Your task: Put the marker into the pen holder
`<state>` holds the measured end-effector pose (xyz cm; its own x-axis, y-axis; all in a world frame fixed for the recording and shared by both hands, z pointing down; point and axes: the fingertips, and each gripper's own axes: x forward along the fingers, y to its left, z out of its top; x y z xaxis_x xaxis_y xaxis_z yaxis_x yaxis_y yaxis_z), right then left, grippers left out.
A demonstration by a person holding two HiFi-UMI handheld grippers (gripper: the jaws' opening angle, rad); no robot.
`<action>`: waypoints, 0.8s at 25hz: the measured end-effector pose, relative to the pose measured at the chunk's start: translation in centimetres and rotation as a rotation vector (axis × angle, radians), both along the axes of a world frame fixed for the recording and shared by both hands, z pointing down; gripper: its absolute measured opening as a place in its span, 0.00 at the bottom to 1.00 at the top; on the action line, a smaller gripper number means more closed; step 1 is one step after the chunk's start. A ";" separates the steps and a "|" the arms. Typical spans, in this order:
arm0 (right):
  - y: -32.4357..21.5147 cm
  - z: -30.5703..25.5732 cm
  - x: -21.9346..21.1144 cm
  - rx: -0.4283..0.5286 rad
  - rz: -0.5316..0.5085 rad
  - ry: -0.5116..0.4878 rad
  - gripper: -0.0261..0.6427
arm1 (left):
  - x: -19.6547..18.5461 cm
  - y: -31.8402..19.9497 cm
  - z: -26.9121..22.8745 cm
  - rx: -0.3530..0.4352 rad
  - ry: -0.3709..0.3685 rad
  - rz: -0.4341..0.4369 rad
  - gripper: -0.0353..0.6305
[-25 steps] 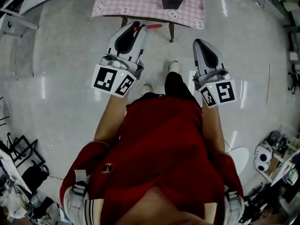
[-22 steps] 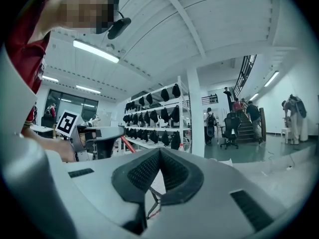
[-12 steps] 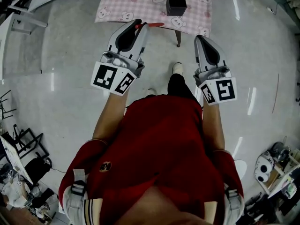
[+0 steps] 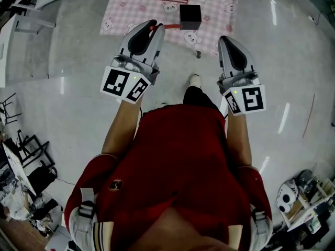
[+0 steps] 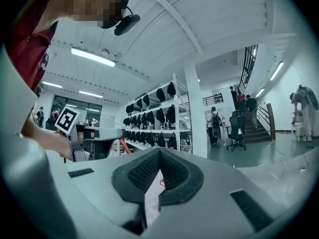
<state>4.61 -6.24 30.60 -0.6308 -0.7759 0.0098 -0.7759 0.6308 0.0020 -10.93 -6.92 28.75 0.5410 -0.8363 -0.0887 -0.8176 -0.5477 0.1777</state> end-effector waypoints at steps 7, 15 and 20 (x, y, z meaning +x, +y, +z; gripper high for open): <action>-5.6 0.7 1.9 -0.012 -0.064 -0.012 0.04 | 2.0 -5.1 1.7 -0.043 -0.021 -0.056 0.17; -9.6 1.5 4.5 -0.023 -0.135 -0.031 0.04 | 4.1 -9.2 4.2 -0.095 -0.037 -0.139 0.17; -11.2 1.8 5.3 -0.034 -0.160 -0.039 0.04 | 4.8 -10.6 5.0 -0.122 -0.053 -0.169 0.17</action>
<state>9.93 -17.45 32.43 -0.7466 -0.6653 0.0070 -0.6647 0.7454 -0.0497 -6.14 -17.55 33.77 0.3938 -0.9182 0.0435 -0.9057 -0.3795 0.1886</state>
